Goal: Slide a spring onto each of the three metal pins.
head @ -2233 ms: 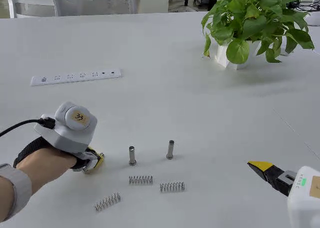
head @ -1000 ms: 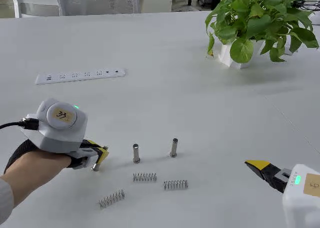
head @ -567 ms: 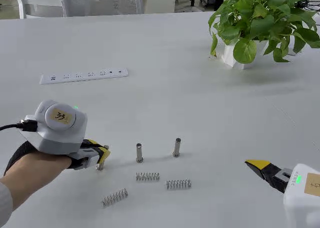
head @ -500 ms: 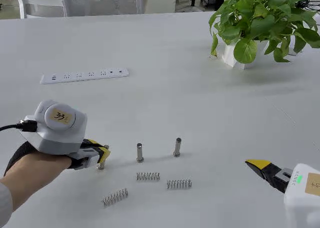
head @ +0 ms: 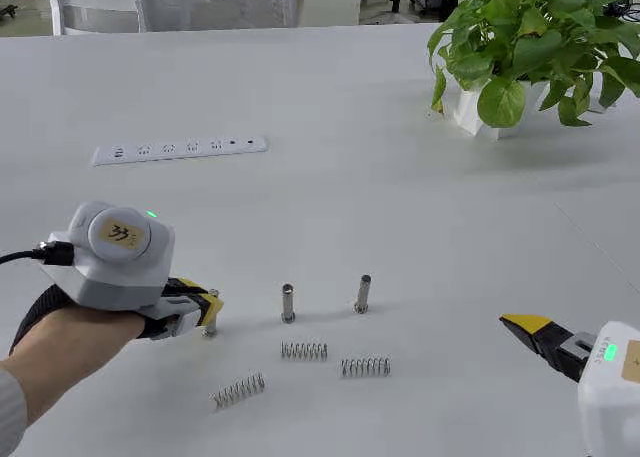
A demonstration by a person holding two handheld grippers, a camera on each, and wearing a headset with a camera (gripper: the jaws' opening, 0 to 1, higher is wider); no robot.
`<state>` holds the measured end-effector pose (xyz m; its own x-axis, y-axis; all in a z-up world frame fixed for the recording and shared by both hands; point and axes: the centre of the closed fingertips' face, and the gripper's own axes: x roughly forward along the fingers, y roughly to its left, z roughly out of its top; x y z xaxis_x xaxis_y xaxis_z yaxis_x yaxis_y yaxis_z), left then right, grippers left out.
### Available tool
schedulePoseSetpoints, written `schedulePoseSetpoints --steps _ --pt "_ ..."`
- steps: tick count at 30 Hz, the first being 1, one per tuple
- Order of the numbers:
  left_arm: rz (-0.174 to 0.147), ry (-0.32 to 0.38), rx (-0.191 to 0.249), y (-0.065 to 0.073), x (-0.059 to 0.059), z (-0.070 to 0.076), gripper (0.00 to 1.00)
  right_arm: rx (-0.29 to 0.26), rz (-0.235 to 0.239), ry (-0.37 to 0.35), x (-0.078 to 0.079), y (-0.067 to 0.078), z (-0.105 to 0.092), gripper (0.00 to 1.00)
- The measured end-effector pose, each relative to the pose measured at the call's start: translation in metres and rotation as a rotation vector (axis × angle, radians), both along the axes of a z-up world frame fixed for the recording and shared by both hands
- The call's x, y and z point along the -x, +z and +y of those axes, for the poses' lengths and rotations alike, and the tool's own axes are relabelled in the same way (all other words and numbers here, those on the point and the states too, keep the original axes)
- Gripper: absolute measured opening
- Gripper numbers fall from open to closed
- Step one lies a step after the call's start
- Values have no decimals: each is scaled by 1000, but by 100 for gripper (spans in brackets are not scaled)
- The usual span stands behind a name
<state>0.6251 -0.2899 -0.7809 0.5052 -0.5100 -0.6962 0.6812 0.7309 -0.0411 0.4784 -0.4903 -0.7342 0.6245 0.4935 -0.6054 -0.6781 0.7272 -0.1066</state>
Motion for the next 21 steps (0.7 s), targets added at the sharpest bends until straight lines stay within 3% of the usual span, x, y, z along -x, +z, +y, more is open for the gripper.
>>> schedulePoseSetpoints --steps 21 --pt "-12 -11 -3 1 3 1 5 16 0 -2 -5 1 -8 99"
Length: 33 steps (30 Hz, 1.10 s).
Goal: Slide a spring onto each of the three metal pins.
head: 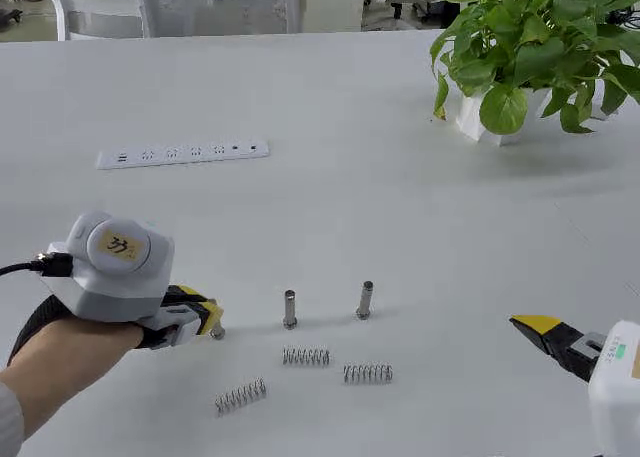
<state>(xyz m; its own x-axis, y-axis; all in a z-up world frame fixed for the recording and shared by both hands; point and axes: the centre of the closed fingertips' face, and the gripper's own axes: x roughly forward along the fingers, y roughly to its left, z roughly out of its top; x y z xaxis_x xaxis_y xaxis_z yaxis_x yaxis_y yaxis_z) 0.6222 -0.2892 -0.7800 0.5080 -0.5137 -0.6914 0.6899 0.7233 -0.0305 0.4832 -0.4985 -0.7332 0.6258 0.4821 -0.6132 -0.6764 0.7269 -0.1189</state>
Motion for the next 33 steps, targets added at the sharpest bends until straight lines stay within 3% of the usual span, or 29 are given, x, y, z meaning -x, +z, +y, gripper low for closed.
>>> schedulePoseSetpoints --steps 33 --pt "-37 -18 -6 -3 -5 -1 5 5 4 1 2 -2 0 99"
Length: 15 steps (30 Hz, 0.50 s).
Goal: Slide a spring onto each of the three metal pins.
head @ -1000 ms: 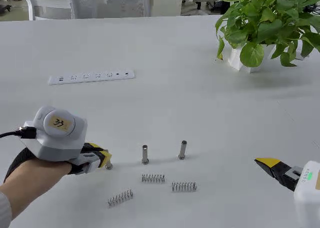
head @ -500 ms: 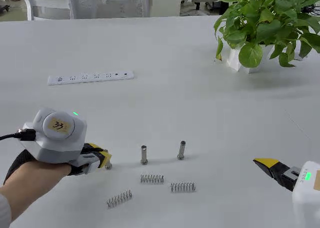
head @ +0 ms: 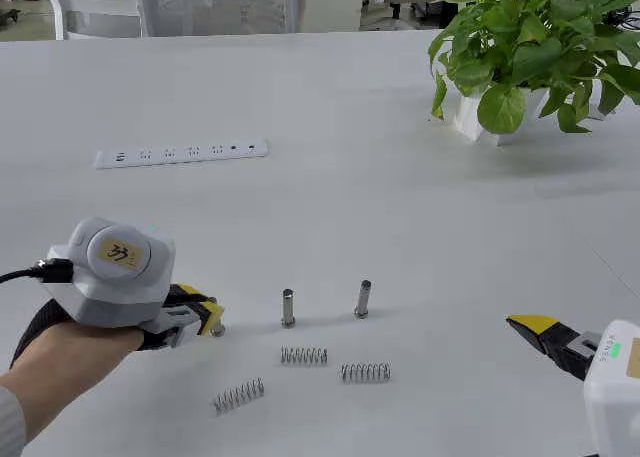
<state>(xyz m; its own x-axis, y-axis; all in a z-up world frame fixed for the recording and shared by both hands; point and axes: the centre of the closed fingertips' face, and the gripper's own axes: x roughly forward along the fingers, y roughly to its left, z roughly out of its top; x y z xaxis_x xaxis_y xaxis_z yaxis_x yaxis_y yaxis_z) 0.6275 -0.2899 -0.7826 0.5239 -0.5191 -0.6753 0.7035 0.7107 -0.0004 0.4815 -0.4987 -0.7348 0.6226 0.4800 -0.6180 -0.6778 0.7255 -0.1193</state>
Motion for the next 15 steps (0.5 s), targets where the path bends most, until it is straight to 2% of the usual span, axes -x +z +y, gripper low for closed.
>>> schedulePoseSetpoints --steps 4,15 --pt "-1 -2 1 0 1 0 5 -2 1 -2 0 -1 0 99" --pt "-2 -4 1 -3 3 -2 18 1 8 -8 1 -3 -2 99"
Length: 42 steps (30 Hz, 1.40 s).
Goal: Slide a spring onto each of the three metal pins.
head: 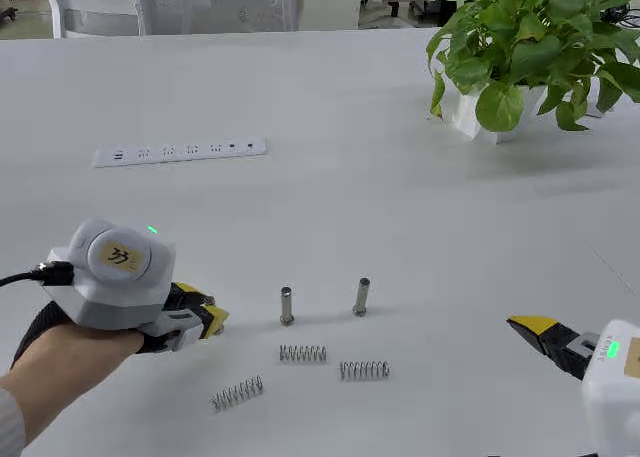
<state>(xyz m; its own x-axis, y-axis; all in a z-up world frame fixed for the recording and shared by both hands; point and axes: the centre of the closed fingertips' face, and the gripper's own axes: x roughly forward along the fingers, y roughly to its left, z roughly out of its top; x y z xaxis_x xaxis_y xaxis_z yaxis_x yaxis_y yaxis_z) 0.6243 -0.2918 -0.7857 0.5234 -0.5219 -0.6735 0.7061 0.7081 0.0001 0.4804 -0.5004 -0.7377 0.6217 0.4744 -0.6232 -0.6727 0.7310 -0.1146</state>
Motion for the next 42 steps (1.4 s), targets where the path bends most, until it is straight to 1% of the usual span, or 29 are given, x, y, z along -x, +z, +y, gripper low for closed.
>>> schedulePoseSetpoints --steps 2,3,4,9,11,12,13,14,15,16,17,20,22,24,25,26,27,29,30,32,33,35,36,38,39,40,42 --pt "0 -3 9 1 2 -2 21 0 -1 -2 0 0 -1 99" --pt "-11 -8 20 2 1 -3 22 -1 -1 -3 -1 0 -1 99" --pt "-10 -7 25 2 2 -4 23 -1 -1 -5 -1 0 -2 99" --pt "-5 -9 52 3 4 -6 38 2 1 -10 -3 -1 -4 99" --pt "-6 -10 64 3 5 -6 46 4 5 -11 -3 -2 -5 99" --pt "-11 -10 83 5 5 -7 50 5 5 -11 -3 -3 -5 99" --pt "-5 3 111 6 6 -8 52 6 6 -11 -3 -3 -5 99" --pt "6 8 120 6 7 -8 56 7 8 -11 -3 -3 -5 99" --pt "1 9 125 7 6 -7 60 7 8 -10 -3 -4 -5 99" --pt "-13 7 133 8 6 -7 63 7 7 -9 -3 -4 -5 99" --pt "-19 6 133 9 6 -7 68 7 9 -8 -3 -4 -4 99" --pt "-15 1 158 10 7 -8 81 9 9 -7 -3 -4 -4 99" --pt "-29 -13 156 11 8 -9 89 8 10 -6 -3 -4 -3 99" --pt "-33 -15 160 12 10 -9 98 13 11 -5 -3 -5 -3 99" --pt "-30 -22 178 13 11 -9 99 15 11 -5 -4 -5 -4 99" --pt "-18 -24 220 16 12 -12 99 16 9 -6 -4 -5 -4 99" --pt "-14 -20 210 15 13 -10 99 15 8 -7 -5 -5 -4 99" --pt "-25 -20 191 15 15 -8 99 15 7 -9 -5 -5 -5 99" --pt "-29 -28 208 17 16 -9 99 15 6 -9 -6 -5 -5 99" --pt "-21 -16 208 18 18 -6 99 14 7 -9 -6 -5 -5 99" --pt "-31 -21 222 21 19 -6 99 17 7 -7 -6 -5 -5 99" --pt "-32 -20 207 20 20 -3 99 19 7 -5 -6 -5 -5 99" --pt "-39 -25 209 22 22 -2 99 19 8 -4 -7 -5 -5 99" --pt "-37 -23 202 23 24 1 99 23 9 1 -7 -6 -5 99" --pt "-36 -23 202 23 25 2 99 24 10 1 -7 -6 -5 99" --pt "-38 -28 215 25 26 1 99 25 10 3 -7 -6 -5 99" --pt "-45 -19 216 26 28 3 99 26 12 6 -8 -7 -4 99"
